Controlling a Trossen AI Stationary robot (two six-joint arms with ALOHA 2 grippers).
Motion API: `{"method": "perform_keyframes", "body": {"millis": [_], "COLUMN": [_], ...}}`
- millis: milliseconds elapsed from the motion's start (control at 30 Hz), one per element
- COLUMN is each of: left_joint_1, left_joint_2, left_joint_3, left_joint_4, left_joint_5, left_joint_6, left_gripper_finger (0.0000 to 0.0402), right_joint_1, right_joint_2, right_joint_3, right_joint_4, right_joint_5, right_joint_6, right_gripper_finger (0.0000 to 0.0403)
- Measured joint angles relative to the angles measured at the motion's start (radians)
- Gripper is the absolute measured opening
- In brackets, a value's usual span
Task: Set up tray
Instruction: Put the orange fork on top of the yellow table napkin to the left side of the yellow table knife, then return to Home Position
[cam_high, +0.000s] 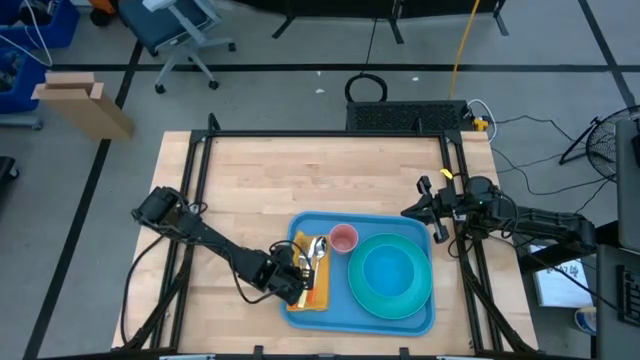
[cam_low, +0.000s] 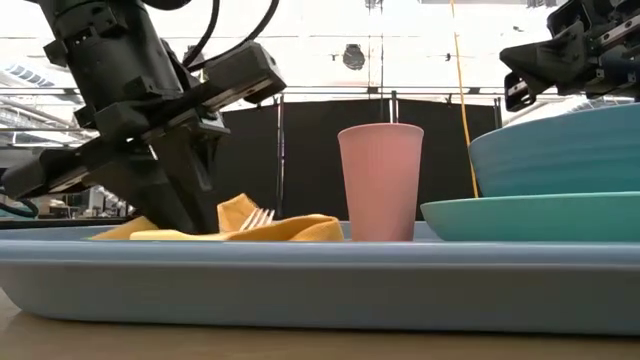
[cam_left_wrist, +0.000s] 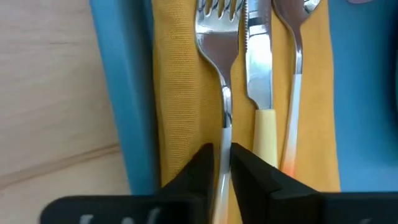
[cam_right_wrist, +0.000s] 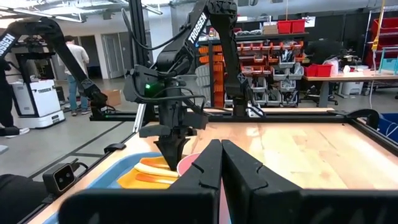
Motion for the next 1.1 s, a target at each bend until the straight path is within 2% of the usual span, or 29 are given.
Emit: {"method": "perform_keyframes", "body": {"millis": [300, 533, 733, 833, 900, 967, 1100], "left_joint_1": [0.0, -0.003, -0.024, -0.043, -0.037, -0.001, 0.149], "left_joint_2": [-0.007, -0.091, -0.196, -0.24, -0.249, -0.26, -0.267], "left_joint_3": [0.0, -0.002, -0.002, -0.003, -0.02, -0.047, -0.093], "left_joint_4": [0.005, 0.037, 0.031, 0.07, 0.174, 0.247, 0.437], "left_joint_5": [-0.015, -0.083, -0.148, -0.226, -0.262, -0.217, -0.012], "left_joint_6": [0.048, 0.233, 0.75, 1.114, 1.377, 1.572, 1.785], "left_gripper_finger": [0.0106, 0.0134, 0.0124, 0.0089, 0.0053, 0.0016, 0.0008], "right_joint_1": [0.0, 0.0, 0.0, 0.0, 0.0, 0.0, 0.0], "right_joint_2": [0.001, 0.001, 0.001, 0.001, 0.001, 0.001, 0.001], "right_joint_3": [0.0, 0.0, 0.0, 0.0, 0.0, 0.0, -0.022], "right_joint_4": [-0.001, -0.001, 0.004, 0.007, 0.007, 0.006, 0.032], "right_joint_5": [0.0, 0.0, -0.002, -0.001, -0.001, -0.001, -0.001], "right_joint_6": [0.004, 0.002, -0.053, -0.101, -0.123, -0.141, -0.15], "right_gripper_finger": [0.0, 0.0, 0.0, 0.0, 0.0, 0.0, 0.0]}}
